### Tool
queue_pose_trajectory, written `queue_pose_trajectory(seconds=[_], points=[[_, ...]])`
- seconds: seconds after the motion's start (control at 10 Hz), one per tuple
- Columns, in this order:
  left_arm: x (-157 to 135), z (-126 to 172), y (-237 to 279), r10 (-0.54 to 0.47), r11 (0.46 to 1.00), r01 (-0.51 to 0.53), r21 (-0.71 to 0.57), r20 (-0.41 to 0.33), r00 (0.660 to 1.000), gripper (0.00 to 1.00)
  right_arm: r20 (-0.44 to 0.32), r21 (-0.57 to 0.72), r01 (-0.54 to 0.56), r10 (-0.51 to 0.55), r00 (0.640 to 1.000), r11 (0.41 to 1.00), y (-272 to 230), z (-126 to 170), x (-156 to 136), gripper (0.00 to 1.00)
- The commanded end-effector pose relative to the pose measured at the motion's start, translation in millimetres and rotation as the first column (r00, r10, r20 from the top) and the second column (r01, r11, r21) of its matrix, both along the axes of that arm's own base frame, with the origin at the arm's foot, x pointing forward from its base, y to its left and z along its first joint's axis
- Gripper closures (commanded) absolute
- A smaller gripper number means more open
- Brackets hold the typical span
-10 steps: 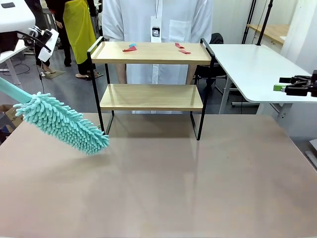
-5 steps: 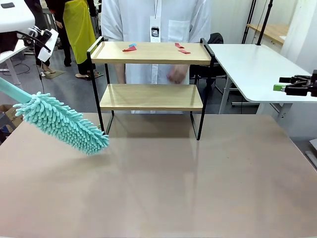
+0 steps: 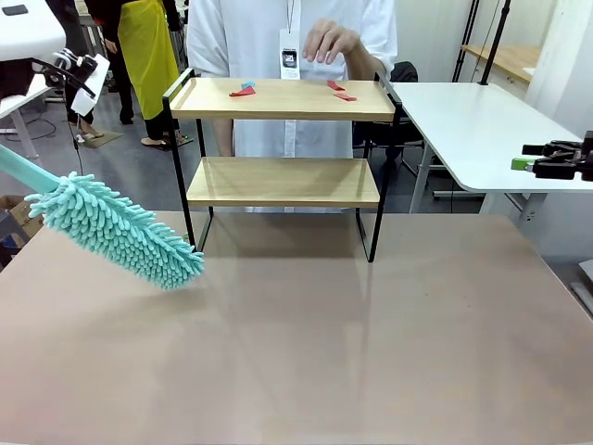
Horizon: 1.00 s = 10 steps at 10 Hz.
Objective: Clean the shelf.
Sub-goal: Clean the specific section of the Shelf indicated by the human with the Duster.
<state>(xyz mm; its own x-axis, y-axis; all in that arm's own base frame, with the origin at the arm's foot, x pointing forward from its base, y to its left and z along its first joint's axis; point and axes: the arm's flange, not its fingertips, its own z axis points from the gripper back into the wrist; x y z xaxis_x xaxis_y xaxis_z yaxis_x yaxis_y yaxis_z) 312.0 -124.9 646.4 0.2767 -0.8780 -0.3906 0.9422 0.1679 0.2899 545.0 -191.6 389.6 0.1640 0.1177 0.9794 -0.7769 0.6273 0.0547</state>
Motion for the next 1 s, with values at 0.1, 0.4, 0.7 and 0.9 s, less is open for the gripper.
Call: queue_pose_trajectory(seconds=[0.1, 0.4, 0.7, 0.9], points=[[0.5, 1.9, 2.7, 0.006, 1.0, -0.006, -0.001, 0.009, 1.0, 0.87, 0.006, 0.0, -0.003, 0.003, 1.0, 1.0, 2.2, 2.9, 0.3, 0.0], [0.5, 1.9, 2.7, 0.006, 1.0, -0.006, -0.001, 0.009, 1.0, 0.87, 0.006, 0.0, -0.003, 0.003, 1.0, 1.0, 2.2, 2.9, 0.3, 0.0], [0.5, 1.9, 2.7, 0.006, 1.0, -0.006, -0.001, 0.009, 1.0, 0.87, 0.006, 0.0, -0.003, 0.003, 1.0, 1.0, 2.2, 2.9, 0.3, 0.0], [0.5, 1.9, 2.7, 0.006, 1.0, -0.006, -0.001, 0.009, 1.0, 0.87, 0.006, 0.0, -0.003, 0.003, 1.0, 1.0, 2.2, 2.9, 0.3, 0.0]])
